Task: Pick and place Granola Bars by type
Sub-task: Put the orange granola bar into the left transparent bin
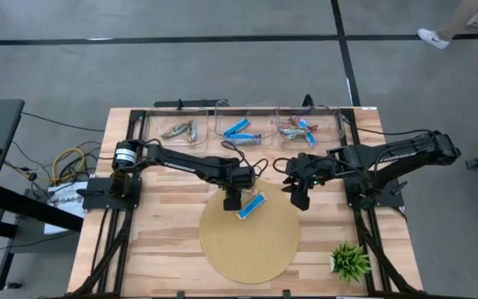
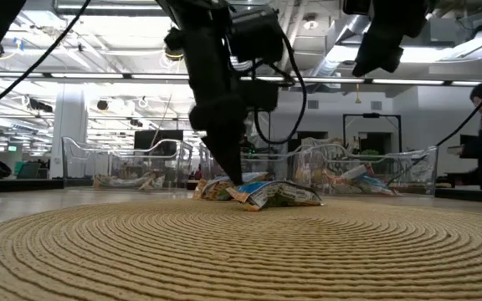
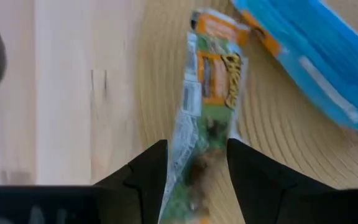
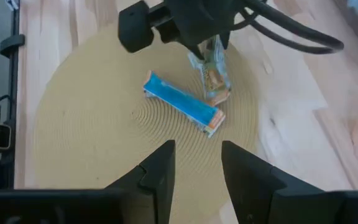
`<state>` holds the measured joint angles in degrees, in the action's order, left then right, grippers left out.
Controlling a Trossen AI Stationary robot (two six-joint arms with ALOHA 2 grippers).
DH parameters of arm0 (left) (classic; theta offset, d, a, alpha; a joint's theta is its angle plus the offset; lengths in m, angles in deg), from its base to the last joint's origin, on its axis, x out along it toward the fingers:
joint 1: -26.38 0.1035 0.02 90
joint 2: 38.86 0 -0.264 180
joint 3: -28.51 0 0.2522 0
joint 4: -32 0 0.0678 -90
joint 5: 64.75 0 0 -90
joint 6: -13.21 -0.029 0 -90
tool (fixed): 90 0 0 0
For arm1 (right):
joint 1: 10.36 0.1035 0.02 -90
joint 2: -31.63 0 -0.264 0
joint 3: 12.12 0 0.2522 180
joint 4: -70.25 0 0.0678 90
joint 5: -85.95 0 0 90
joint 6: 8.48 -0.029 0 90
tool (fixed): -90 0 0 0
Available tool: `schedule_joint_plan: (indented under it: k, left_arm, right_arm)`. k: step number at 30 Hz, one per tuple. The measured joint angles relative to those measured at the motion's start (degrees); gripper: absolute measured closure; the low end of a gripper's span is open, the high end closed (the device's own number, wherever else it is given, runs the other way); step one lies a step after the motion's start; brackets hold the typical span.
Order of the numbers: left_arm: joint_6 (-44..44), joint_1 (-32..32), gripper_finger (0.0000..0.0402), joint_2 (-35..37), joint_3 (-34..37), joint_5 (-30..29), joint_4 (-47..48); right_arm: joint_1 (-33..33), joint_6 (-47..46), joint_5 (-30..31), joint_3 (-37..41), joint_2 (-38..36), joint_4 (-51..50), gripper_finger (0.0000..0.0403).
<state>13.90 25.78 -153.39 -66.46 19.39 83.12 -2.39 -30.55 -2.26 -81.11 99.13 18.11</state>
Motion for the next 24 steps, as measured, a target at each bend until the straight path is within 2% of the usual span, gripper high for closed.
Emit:
schedule_joint_plan:
  k: [6,14,18,24]
  left_arm:
    - [-1.01,0.87,0.0242,-2.87,0.00,2.58,0.26]
    - [-0.64,0.84,0.0247,-3.18,0.00,0.86,1.33]
    - [0.23,0.96,0.0287,-3.11,0.00,1.19,1.52]
    - [2.08,0.98,0.0379,-3.03,0.00,2.66,1.53]
  right_arm:
    - [-0.69,0.02,-0.43,0.00,0.01,-0.52,0.0280]
    - [-0.71,0.15,-0.43,0.00,0.02,-0.10,0.0280]
    - [-0.70,0.09,-0.41,0.00,0.02,-0.07,0.0280]
    - [-0.69,0.13,-0.40,0.00,0.02,0.38,0.0280]
